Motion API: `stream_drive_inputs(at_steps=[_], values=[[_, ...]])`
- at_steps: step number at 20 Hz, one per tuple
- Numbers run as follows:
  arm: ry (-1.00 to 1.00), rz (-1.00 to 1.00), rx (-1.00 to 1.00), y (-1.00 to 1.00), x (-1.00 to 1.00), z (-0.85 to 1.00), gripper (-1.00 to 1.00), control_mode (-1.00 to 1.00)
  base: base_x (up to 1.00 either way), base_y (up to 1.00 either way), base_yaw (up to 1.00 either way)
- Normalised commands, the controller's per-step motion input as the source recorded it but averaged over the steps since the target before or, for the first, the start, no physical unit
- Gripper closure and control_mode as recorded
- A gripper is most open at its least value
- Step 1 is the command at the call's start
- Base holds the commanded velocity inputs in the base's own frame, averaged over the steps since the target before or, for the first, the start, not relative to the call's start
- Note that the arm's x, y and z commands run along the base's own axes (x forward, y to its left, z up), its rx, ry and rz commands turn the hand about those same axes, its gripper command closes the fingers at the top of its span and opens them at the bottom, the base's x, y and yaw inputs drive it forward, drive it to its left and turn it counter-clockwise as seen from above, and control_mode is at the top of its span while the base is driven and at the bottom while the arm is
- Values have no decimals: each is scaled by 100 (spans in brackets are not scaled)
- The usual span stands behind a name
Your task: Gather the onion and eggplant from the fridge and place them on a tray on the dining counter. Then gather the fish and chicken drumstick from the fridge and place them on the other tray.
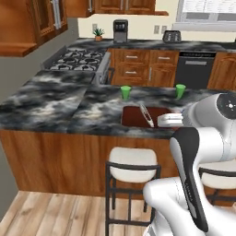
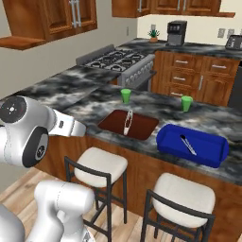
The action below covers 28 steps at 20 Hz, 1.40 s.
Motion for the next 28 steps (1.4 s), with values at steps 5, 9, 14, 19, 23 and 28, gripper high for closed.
stream_drive_inputs(at_steps=[5, 9, 14, 19, 23, 28], values=[[0, 0, 0, 0, 0, 0, 100, 100, 8, 35, -26], [0, 0, 0, 0, 0, 0, 100, 100, 9, 34, -25], [0, 0, 0, 0, 0, 0, 100, 100, 3, 25, -22], [0, 0, 0, 0, 0, 0, 100, 100, 2, 16, -18], [0, 0, 0, 0, 0, 0, 100, 100, 7, 14, -15], [0, 0, 0, 0, 0, 0, 100, 100, 13, 20, -14]])
